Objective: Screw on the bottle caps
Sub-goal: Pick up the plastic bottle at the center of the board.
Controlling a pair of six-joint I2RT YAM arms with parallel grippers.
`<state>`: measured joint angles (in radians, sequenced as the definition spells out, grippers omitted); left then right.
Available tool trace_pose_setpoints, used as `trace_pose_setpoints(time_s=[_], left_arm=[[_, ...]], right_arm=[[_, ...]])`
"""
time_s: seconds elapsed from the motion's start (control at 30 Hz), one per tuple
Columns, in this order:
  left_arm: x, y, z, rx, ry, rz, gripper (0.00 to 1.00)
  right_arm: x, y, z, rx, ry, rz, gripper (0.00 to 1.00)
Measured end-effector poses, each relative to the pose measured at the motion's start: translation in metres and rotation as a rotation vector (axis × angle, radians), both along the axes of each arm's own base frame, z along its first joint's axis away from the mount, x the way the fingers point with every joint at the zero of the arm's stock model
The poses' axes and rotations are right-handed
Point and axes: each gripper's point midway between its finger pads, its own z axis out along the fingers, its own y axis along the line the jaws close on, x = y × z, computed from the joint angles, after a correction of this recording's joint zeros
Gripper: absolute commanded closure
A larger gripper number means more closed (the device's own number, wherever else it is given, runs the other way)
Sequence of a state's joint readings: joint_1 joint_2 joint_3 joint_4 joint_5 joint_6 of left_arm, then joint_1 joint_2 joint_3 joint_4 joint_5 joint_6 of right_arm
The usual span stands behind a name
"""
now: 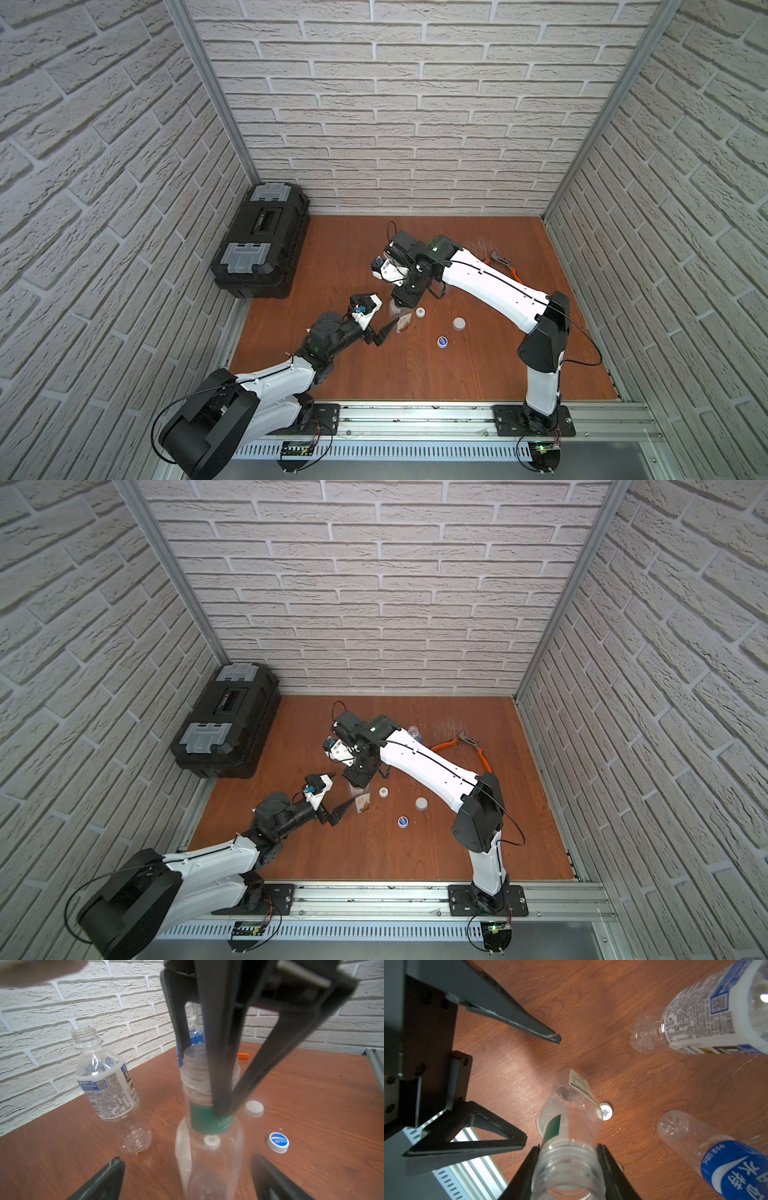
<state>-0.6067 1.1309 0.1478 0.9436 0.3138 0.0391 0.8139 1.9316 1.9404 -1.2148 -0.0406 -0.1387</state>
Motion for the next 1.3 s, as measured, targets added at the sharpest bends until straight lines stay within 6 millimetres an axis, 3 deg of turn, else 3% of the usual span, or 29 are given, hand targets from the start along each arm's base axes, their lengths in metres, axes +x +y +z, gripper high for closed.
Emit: trace_pose_setpoints(time_s=[0.13,0.33,0.43,1.0,1.3], left_arm=[[-0.001,-0.01,0.002,-0.002,-0.013,-0.057,0.02],[-0.002,-0.02,0.018,-0.025,-0.064,-0.112,0.02],[-0.004,-0.024,0.024,-0.03,-0.077,-0.145,0.05],[-0.016,-0.038,0.028,-0.022,-0.046,-0.263,0.22],[-0.016,-0.036,0.022,-0.006,-0.024,-0.266,0.23]], right_arm=[[-0.008,-0.004,0.009,0.046,0.028,0.0,0.87],[-0.019,-0.013,0.045,0.162,0.015,-0.003,0.87],[-0.023,-0.017,0.054,0.207,0.023,-0.003,0.87],[-0.031,-0.008,0.051,0.329,0.112,0.018,0.87],[-0.03,-0.013,0.056,0.347,0.099,0.01,0.87]])
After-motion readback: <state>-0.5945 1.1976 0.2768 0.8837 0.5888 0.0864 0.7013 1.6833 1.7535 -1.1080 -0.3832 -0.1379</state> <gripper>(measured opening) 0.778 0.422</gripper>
